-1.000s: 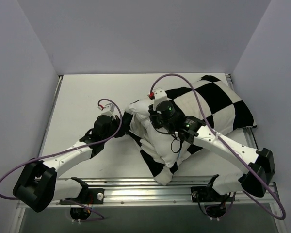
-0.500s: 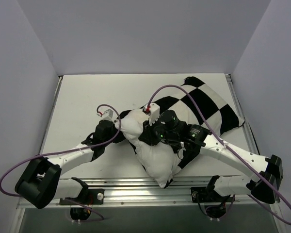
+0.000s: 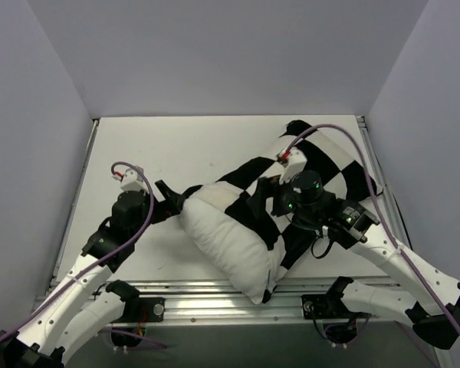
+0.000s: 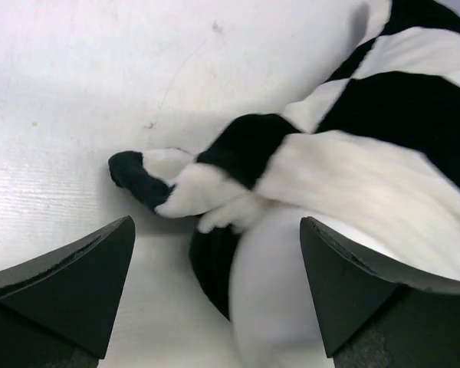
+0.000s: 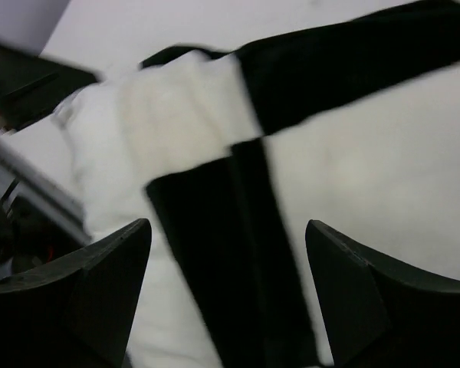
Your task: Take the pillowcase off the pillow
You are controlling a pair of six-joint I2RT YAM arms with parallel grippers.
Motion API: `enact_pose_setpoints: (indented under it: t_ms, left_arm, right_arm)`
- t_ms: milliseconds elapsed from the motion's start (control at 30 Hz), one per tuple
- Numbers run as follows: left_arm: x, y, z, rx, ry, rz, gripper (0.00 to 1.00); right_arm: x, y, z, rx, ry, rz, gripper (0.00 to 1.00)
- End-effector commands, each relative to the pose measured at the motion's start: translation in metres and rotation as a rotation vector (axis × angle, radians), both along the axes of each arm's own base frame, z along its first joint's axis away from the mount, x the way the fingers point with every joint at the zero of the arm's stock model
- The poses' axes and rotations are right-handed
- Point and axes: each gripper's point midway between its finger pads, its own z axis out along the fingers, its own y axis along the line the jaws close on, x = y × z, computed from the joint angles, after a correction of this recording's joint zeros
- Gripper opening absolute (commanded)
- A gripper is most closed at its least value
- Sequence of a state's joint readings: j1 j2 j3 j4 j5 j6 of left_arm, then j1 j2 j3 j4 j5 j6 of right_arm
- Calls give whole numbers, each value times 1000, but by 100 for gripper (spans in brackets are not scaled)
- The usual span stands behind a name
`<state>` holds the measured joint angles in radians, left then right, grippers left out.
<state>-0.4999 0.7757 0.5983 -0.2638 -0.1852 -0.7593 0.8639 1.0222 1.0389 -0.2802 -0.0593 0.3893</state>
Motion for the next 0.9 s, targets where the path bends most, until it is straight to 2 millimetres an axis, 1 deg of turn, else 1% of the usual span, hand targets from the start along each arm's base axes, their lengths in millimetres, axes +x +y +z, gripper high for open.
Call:
enact_pose_setpoints:
  t_ms: [0,33,67,100,133,167,200,233,267,300,333,367,400,433,467,500,533,567,600,633,667,700,733,767,800,833,867]
  left_arm:
    - [-7,12,41,117,-50,-49,97]
    - [-5,7,50,124,-65,-78,97]
    - [3,0,67,149,-96,-119,97]
    - [7,-6,76,161,-112,-152,97]
    - [13,-21,72,170,-86,-224,96]
    - [22,-31,93,181,-143,-271,95]
    - [28,-40,97,180,-153,-311,95]
    - [34,-63,83,166,-105,-407,95]
    - [43,-77,93,140,-136,-447,95]
    - [48,-88,89,118,-126,-479,95]
    - [57,-101,67,104,-69,-509,95]
    - [62,-115,68,30,-72,-521,96]
    - [61,-122,50,-4,-34,-529,98]
    - [62,-129,30,-34,11,-538,100]
    - [61,-139,31,-107,6,-549,100]
    - [49,-145,9,-125,48,-564,92]
    - [43,-148,7,-156,56,-563,90]
    - [34,-148,1,-158,63,-555,90]
    - [9,-152,-20,-140,109,-574,89]
    - [-5,-151,-8,-150,73,-568,89]
    - [-12,-147,-9,-125,55,-527,89]
    - [-36,-148,-1,-129,25,-551,89]
    - [-46,-142,-4,-109,40,-540,89]
    - [-54,-135,-6,-99,62,-524,89]
    - [-56,-126,8,-109,23,-498,89]
    - [-58,-119,9,-84,17,-491,89]
    - [-59,-117,15,-81,-1,-490,89]
  right_arm:
    - [38,-83,-1,-105,-12,-443,78]
    - [37,-99,-10,-154,9,-506,81]
    - [42,-117,-13,-167,10,-604,82]
    - [41,-125,-18,-183,23,-635,84]
    - [40,-131,-29,-194,40,-660,85]
    - [39,-137,-32,-191,46,-681,86]
    - [41,-144,-39,-185,68,-709,87]
    - [45,-146,-45,-173,78,-715,88]
    - [45,-147,-63,-197,113,-705,88]
    - [48,-146,-73,-179,161,-675,88]
    - [57,-138,-75,-140,160,-651,87]
    - [59,-132,-94,-151,202,-614,85]
    - [69,-122,-93,-118,188,-575,81]
    - [70,-109,-94,-91,206,-516,80]
    - [75,-100,-100,-90,222,-488,79]
    - [86,-86,-92,-40,193,-446,78]
    - [94,-74,-93,-34,202,-406,78]
    - [96,-69,-101,-44,213,-381,78]
    - [110,-57,-88,-19,178,-346,77]
    - [115,-43,-102,-40,214,-272,77]
    - [120,-32,-100,-34,215,-232,76]
    - [133,-16,-82,-5,173,-186,75]
    - [137,0,-92,-29,178,-132,75]
    - [145,8,-89,-33,155,-118,75]
    - [160,20,-68,-18,101,-110,75]
    - [169,31,-81,-46,112,-96,75]
    - [181,35,-77,-64,78,-91,75]
